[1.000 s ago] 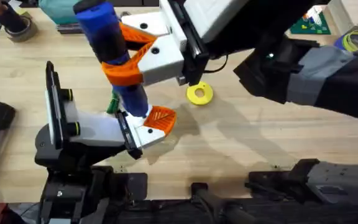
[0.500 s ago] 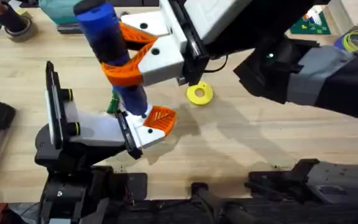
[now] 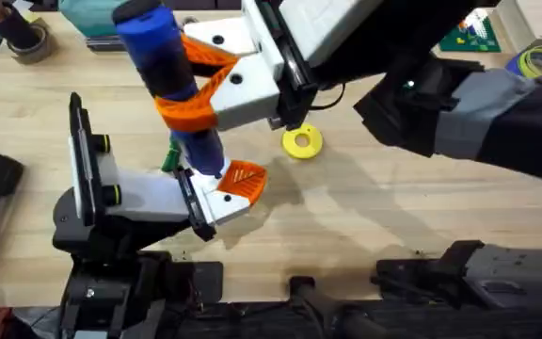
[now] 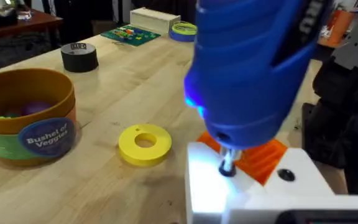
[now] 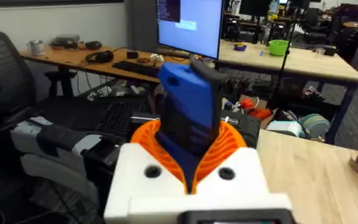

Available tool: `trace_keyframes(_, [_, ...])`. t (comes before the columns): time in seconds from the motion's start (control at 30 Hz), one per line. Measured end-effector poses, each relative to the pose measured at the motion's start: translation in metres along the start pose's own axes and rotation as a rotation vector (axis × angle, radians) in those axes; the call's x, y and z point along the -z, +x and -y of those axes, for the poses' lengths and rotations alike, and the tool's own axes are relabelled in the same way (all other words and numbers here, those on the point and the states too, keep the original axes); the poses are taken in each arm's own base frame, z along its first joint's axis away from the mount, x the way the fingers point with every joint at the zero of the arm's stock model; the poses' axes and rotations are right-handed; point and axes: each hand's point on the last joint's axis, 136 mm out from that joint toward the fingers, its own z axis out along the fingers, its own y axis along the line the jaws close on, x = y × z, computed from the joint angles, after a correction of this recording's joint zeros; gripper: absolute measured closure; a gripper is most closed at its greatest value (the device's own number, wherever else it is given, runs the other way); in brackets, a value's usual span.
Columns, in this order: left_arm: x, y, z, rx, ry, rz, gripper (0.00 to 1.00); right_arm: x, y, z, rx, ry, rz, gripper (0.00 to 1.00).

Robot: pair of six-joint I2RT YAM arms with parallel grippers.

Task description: Pick up the gripper from the table and insert it into the empty holder that is missing its gripper. Then pick up a screw, insert it into the mounting hole, and use the screwdriver to tighten it. Finally, clean up the table by picking up the vegetable and placing it into the bucket.

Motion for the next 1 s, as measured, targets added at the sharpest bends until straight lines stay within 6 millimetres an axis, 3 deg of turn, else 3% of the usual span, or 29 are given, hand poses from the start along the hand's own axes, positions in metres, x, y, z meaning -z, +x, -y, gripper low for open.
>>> trace_keyframes(0.33, [0.000,0.000,0.000,0.000,0.000,0.000,0.996,0.004,-0.014,-0.002,0.060,-0.010,0.037,0.977])
trace_keyframes(1.0, [0.000,0.000,0.000,0.000,0.000,0.000,0.996,0.004,-0.008,-0.002,-0.004,-0.014,0.020,0.977])
